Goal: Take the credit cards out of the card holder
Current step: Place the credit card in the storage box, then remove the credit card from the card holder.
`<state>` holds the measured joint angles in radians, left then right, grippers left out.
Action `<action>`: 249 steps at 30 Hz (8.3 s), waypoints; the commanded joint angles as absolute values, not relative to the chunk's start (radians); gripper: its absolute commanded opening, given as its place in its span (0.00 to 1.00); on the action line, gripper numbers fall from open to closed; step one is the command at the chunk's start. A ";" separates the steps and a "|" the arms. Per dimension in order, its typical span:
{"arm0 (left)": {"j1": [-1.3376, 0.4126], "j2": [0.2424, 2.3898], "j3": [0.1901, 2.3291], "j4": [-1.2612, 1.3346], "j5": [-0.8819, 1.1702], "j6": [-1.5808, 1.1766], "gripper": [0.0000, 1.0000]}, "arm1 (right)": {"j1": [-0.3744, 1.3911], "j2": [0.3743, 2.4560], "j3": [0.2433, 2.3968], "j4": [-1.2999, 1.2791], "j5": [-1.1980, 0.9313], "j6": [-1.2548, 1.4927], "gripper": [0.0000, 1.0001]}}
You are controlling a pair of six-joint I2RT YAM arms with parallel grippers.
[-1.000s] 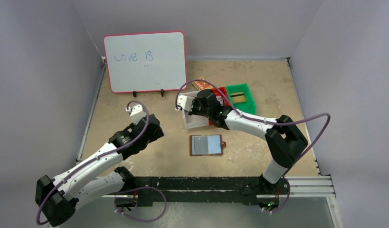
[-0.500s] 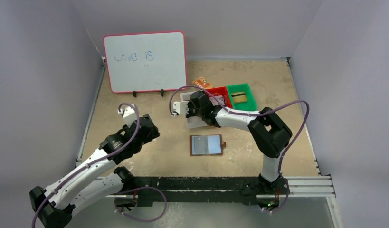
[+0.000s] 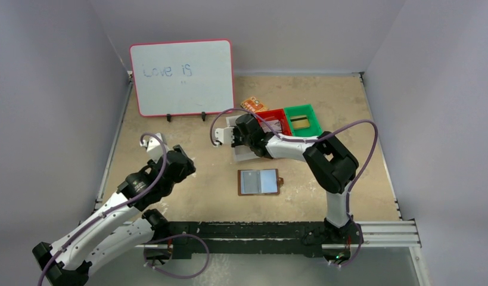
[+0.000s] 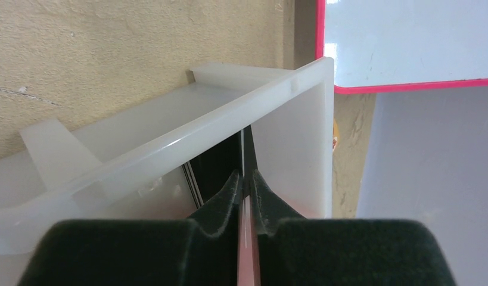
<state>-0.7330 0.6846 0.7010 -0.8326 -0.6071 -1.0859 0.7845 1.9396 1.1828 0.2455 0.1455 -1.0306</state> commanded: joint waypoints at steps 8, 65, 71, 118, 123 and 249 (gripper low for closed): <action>-0.728 0.691 0.733 -0.830 -0.619 -1.091 0.64 | 0.781 1.916 1.238 0.213 0.088 -1.016 0.26; -0.728 0.754 0.732 -0.818 -0.597 -1.067 0.62 | 0.749 1.944 1.225 0.135 0.008 -0.138 0.00; -0.728 0.753 0.730 -0.818 -0.598 -1.069 0.62 | 0.749 1.972 1.248 0.154 0.079 -0.119 0.00; -0.728 0.766 0.702 -0.746 -0.540 -1.087 0.62 | 0.785 1.312 0.816 -0.016 0.235 0.650 0.87; -0.729 0.779 0.701 -0.733 -0.531 -1.085 0.62 | 0.866 1.248 0.750 -0.123 0.292 0.786 0.78; -0.936 1.646 0.739 0.343 0.063 -1.131 0.44 | 0.842 0.860 0.422 -0.341 0.395 1.222 0.40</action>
